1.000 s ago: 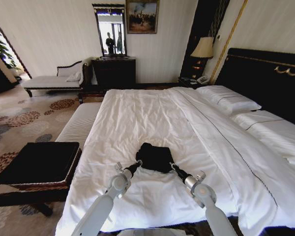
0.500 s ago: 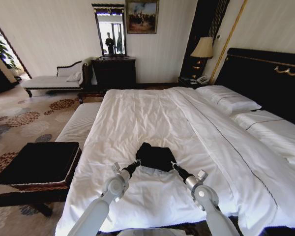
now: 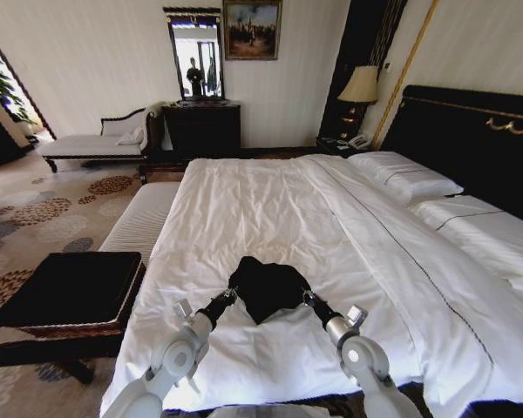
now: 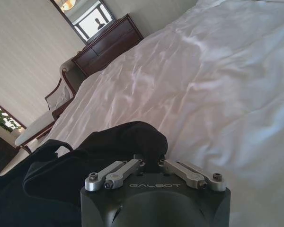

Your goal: Fold the clothes on the bed and place them into the basket.

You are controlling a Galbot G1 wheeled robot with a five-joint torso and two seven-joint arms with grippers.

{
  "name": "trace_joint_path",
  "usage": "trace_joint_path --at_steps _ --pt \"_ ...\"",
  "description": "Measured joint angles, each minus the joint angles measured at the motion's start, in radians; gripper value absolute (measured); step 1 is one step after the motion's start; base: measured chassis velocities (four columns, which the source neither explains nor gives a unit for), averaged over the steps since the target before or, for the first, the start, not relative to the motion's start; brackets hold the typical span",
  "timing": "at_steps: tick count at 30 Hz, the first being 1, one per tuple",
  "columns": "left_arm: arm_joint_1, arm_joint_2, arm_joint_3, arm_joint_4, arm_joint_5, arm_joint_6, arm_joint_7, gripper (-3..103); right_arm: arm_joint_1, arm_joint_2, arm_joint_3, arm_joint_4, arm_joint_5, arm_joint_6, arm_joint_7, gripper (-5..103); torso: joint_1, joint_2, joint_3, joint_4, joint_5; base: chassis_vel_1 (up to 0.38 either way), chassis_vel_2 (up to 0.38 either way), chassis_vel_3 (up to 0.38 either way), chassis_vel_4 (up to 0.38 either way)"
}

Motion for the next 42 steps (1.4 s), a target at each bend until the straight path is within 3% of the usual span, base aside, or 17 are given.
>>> trace_joint_path --at_steps 14,25,32,42 --pt "-0.003 0.001 -0.003 0.006 -0.008 -0.001 -0.013 3 0.007 -0.007 0.004 0.014 0.000 -0.031 0.001 5 0.000 0.000 0.000 0.0006 -0.0009 0.193 0.195 -0.201 -0.184" --pt "-0.010 0.003 -0.005 0.016 -0.010 -0.001 -0.013 3 0.016 -0.004 -0.007 0.004 -0.020 -0.037 0.002 5 0.000 0.000 0.000 -0.0004 0.0004 0.108 -0.032 -0.115 0.033" --pt "-0.013 0.002 -0.004 0.017 -0.011 -0.001 -0.013 3 0.020 -0.005 -0.022 -0.016 -0.060 -0.004 0.021 5 -0.001 0.000 0.000 0.0002 -0.0004 0.296 0.001 -0.297 -0.001" --pt "-0.008 0.007 -0.008 0.012 -0.004 -0.001 -0.013 3 0.019 -0.002 -0.031 -0.018 -0.060 0.011 0.031 5 0.000 0.000 0.000 0.0001 -0.0001 0.281 0.258 -0.298 -0.249"
